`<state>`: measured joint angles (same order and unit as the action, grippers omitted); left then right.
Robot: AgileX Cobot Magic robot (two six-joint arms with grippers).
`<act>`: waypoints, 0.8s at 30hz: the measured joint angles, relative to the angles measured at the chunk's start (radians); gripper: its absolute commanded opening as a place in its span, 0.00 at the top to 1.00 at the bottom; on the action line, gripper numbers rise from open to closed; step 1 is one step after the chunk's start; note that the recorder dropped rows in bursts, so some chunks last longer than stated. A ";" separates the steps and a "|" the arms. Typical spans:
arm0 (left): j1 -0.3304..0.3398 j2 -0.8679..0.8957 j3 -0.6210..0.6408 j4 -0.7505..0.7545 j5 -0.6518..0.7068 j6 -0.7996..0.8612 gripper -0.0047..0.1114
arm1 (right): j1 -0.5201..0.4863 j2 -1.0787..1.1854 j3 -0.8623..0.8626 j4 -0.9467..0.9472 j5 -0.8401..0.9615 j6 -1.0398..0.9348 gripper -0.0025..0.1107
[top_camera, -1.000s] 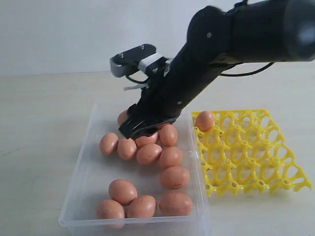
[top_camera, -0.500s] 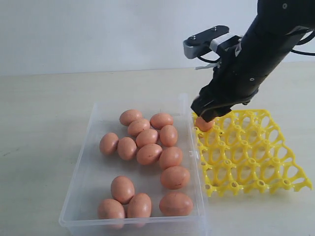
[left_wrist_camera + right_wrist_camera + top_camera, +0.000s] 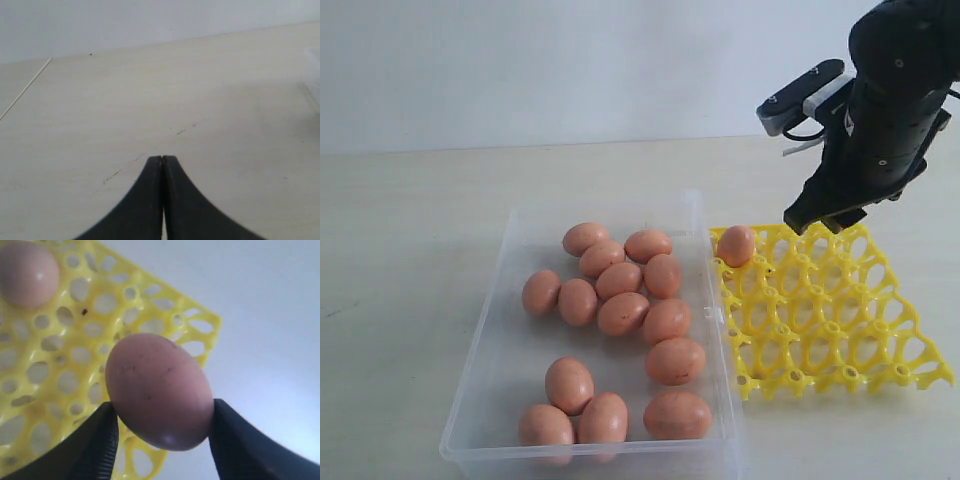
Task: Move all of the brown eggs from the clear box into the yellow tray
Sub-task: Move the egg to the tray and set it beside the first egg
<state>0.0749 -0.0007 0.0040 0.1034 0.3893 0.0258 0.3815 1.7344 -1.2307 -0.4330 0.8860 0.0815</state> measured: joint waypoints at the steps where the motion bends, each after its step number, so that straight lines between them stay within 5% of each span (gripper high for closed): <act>1: 0.000 0.000 0.000 0.000 0.000 0.000 0.96 | 0.000 0.002 0.000 -0.016 -0.018 0.005 0.98; 24: 0.000 0.000 0.000 0.000 0.000 0.000 0.96 | 0.078 0.187 0.000 -0.221 -0.142 0.017 0.98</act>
<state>0.0749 -0.0007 0.0040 0.1034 0.3893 0.0258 0.4599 1.9215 -1.2307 -0.6541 0.7438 0.0983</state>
